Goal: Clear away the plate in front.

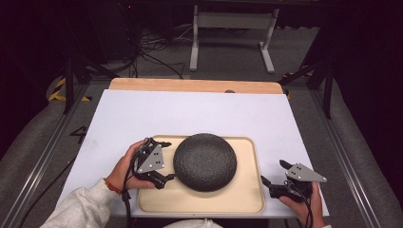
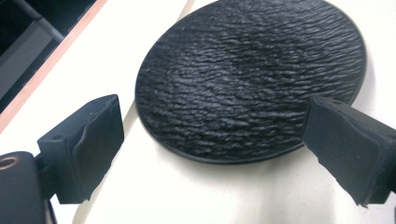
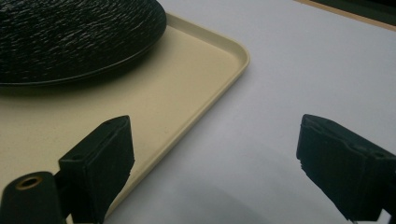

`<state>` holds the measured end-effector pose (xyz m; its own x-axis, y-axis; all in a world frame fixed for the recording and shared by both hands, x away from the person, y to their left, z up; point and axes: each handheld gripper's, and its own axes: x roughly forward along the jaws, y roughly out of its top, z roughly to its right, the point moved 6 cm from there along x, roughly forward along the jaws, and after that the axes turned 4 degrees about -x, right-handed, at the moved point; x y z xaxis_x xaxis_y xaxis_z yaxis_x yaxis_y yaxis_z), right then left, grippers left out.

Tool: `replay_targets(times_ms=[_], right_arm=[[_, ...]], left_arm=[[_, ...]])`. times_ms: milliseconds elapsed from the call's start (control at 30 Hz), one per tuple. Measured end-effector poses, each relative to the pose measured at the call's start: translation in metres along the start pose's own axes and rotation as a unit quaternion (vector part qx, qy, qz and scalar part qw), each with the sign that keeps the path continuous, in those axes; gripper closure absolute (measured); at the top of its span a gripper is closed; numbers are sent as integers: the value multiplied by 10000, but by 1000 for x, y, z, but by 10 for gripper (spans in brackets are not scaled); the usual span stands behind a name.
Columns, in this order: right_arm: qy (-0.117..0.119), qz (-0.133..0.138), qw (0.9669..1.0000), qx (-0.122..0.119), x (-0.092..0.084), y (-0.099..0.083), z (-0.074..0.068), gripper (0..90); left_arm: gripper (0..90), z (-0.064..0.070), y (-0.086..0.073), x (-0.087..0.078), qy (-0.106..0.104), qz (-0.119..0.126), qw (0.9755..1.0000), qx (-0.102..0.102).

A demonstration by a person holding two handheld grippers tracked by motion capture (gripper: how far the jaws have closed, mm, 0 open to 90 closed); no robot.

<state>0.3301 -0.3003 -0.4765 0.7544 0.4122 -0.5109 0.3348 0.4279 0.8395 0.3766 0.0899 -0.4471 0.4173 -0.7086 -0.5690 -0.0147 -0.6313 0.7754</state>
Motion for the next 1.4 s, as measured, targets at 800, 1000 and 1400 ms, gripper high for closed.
replay_targets(times_ms=[800,1000,1400], right_arm=[[-26,-11,10000,-51,0,-1,1,115],[-21,-32,10000,-45,0,-2,2,115],[-61,-48,10000,-3,0,-4,4,115]], left_arm=[[86,-45,-53,-38,666,-108,9951,-720],[89,-52,-69,-48,729,-190,9935,-850],[81,-57,-107,-55,656,-324,9858,-1515]])
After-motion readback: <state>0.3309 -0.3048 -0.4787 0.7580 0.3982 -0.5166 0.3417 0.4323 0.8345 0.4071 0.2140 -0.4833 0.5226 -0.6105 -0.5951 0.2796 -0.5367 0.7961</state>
